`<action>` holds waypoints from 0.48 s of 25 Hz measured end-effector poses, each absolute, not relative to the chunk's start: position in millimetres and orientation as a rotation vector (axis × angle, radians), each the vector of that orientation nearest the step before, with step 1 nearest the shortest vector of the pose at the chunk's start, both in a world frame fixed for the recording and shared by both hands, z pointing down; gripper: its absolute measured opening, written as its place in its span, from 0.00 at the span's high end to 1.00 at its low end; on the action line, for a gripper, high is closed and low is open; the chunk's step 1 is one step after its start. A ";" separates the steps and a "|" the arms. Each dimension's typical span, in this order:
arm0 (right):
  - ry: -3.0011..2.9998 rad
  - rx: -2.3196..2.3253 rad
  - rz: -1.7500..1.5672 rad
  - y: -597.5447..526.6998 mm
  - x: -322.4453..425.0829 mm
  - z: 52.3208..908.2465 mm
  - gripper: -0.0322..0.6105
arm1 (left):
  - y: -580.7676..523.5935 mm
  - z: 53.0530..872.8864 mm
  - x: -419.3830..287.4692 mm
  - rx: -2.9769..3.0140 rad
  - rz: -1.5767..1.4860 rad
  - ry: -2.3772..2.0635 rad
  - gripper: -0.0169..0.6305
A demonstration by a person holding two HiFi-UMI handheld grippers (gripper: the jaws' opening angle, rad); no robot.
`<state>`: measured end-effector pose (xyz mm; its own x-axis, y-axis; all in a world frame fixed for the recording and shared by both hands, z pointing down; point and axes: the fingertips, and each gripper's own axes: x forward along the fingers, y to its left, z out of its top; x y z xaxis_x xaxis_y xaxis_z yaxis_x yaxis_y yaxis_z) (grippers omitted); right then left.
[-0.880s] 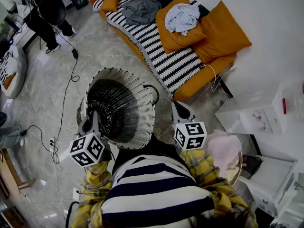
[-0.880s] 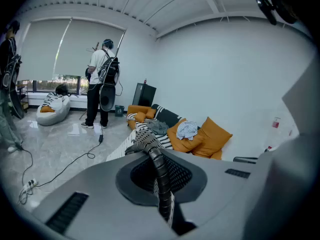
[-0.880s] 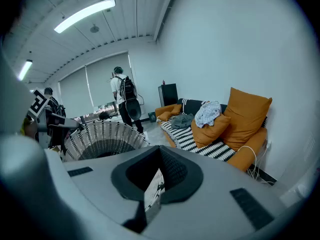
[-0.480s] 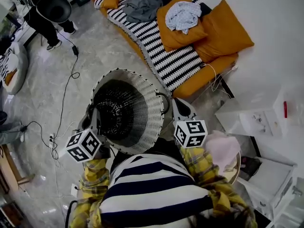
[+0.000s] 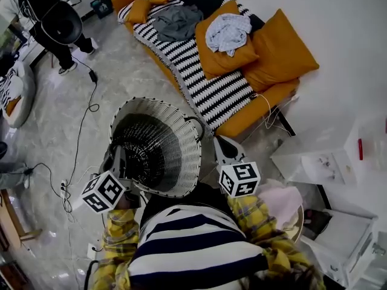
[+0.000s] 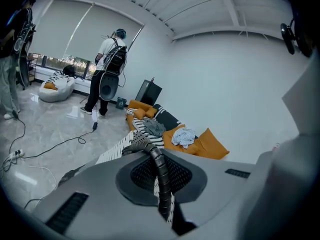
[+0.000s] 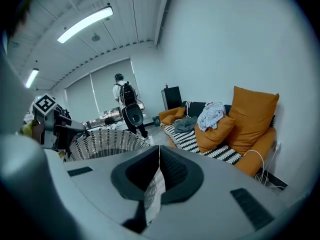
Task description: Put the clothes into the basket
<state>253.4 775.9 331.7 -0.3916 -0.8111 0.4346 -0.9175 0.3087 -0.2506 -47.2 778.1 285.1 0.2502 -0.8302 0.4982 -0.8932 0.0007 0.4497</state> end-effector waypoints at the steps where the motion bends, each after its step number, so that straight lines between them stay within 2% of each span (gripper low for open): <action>1: -2.349 1.579 0.686 773.7 254.1 332.5 0.91 | 773.7 281.6 -47.2 1.825 0.098 -1.583 0.95; 12: -2.384 1.523 0.720 737.5 243.5 337.5 0.91 | 713.1 265.3 -68.3 1.836 0.003 -1.671 0.95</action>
